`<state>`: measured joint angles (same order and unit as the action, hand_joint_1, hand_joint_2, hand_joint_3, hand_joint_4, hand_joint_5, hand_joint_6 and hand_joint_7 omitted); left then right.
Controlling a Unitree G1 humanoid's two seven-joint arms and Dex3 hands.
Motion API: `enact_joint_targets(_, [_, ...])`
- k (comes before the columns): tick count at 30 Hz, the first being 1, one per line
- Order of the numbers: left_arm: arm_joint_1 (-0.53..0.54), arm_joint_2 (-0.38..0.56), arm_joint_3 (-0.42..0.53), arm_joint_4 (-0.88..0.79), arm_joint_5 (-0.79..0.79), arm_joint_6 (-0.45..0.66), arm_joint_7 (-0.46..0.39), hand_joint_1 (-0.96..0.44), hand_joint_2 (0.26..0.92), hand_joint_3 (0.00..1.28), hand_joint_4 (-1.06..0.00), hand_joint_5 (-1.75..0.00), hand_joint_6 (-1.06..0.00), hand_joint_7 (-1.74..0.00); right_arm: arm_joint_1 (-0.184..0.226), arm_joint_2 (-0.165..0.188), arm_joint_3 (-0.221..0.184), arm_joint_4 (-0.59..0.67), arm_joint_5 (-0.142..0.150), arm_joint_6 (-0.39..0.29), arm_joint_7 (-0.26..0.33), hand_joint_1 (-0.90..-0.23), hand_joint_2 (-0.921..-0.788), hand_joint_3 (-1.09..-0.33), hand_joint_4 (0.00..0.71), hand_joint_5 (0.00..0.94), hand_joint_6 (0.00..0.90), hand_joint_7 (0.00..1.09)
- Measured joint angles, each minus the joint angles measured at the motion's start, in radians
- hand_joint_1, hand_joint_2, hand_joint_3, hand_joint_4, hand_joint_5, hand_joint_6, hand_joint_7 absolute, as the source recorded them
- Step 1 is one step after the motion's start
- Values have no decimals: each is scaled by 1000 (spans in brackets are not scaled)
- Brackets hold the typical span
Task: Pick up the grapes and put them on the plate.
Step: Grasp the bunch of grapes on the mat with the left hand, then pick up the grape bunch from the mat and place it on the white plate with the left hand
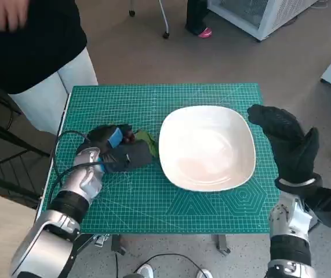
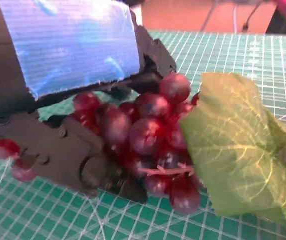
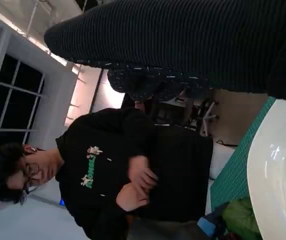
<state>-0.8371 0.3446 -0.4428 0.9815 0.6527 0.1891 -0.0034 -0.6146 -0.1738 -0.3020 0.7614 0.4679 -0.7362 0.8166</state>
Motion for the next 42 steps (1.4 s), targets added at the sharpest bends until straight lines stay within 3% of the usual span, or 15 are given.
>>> enact_joint_targets(6, [0, 0, -25, 8, 15, -5, 16, 5, 919, 23, -730, -1096, -676, -1122, 0, 0, 0, 0, 0, 2, 0, -382, -921, -521, 557, 1, 509, 2])
enact_joint_targets(17, [0, -1, -24, 19, 7, -18, 18, 1, 920, 45, -686, -1184, -672, -1105, 0, 0, 0, -3, 1, 2, 0, -391, -921, -518, 558, 1, 510, 2])
enact_joint_targets(42, [0, 0, -18, 5, 5, -1, 8, 0, 920, 59, -684, -1153, -639, -1168, 6, 0, 5, -19, 1, 3, 0, -391, -921, -517, 557, 0, 509, 1])
